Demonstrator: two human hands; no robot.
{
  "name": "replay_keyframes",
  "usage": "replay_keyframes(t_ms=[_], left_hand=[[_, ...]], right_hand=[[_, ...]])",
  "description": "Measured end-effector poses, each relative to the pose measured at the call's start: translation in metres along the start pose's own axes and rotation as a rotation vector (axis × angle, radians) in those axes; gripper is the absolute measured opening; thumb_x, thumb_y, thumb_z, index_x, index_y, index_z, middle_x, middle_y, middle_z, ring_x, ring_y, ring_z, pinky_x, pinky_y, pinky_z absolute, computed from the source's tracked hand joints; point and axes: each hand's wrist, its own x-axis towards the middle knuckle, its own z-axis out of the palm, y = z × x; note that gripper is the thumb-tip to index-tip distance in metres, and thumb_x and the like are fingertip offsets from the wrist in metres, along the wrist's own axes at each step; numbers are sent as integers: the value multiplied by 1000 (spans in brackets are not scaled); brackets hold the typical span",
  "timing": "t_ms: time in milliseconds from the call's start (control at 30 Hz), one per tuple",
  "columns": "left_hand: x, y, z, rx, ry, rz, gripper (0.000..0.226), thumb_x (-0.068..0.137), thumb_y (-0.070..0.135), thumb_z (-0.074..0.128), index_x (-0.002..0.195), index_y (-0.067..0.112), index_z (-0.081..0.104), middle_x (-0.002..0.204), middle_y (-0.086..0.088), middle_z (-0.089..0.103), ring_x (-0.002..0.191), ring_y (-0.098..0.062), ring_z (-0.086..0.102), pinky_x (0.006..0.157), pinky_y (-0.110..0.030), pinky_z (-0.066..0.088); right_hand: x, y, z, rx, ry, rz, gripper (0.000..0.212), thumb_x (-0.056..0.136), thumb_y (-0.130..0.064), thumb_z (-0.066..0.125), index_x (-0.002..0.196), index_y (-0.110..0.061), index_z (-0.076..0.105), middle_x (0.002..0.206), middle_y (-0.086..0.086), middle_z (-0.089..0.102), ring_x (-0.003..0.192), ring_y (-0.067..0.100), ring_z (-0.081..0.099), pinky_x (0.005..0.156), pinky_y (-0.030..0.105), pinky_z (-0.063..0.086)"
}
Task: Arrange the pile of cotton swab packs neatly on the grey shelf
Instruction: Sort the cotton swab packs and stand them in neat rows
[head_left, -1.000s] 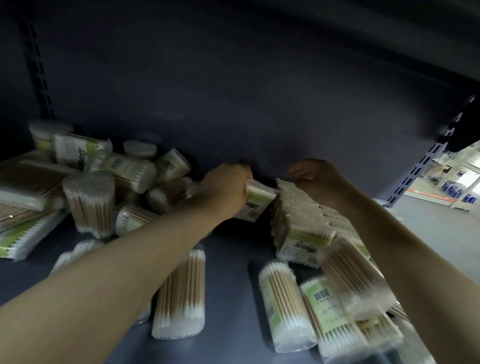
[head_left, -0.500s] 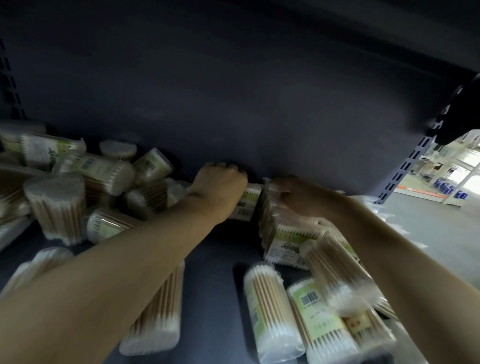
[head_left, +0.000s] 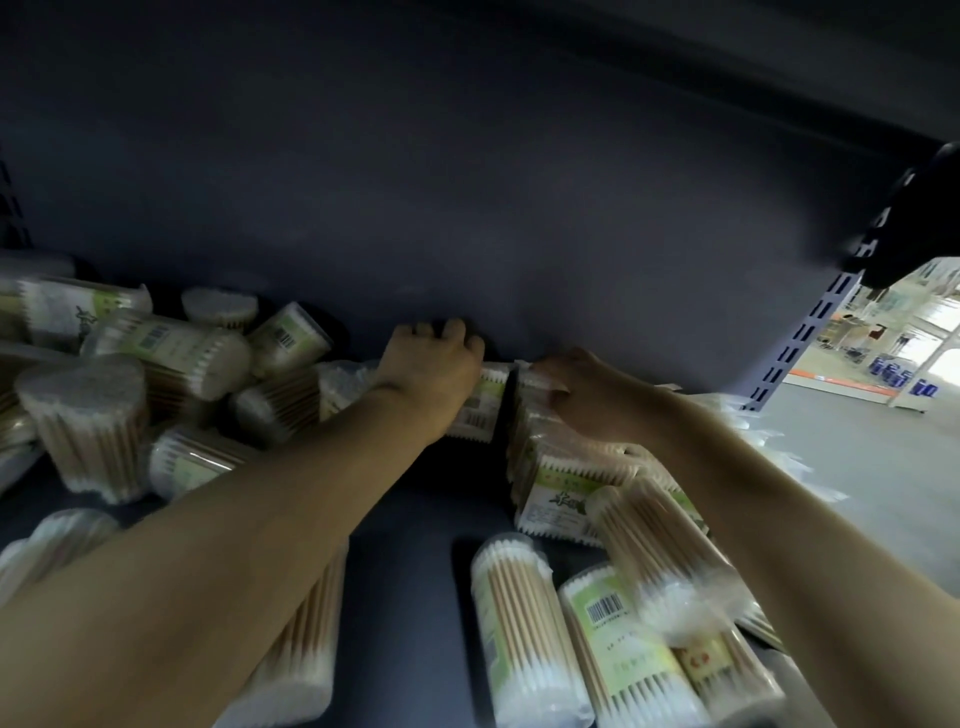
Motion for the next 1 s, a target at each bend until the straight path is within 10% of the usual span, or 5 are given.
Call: replay_keyframes(t_ms=[1000], left_hand=[[-7, -10, -4, -176, 152, 18, 52, 88, 31, 56, 133, 14, 36, 133, -8, 40, 121, -27, 38, 96, -36, 33]], right_hand=[[-6, -5, -9, 159, 206, 16, 45, 82, 2, 47, 124, -11, 55, 129, 12, 52, 119, 28, 49, 100, 33, 39]])
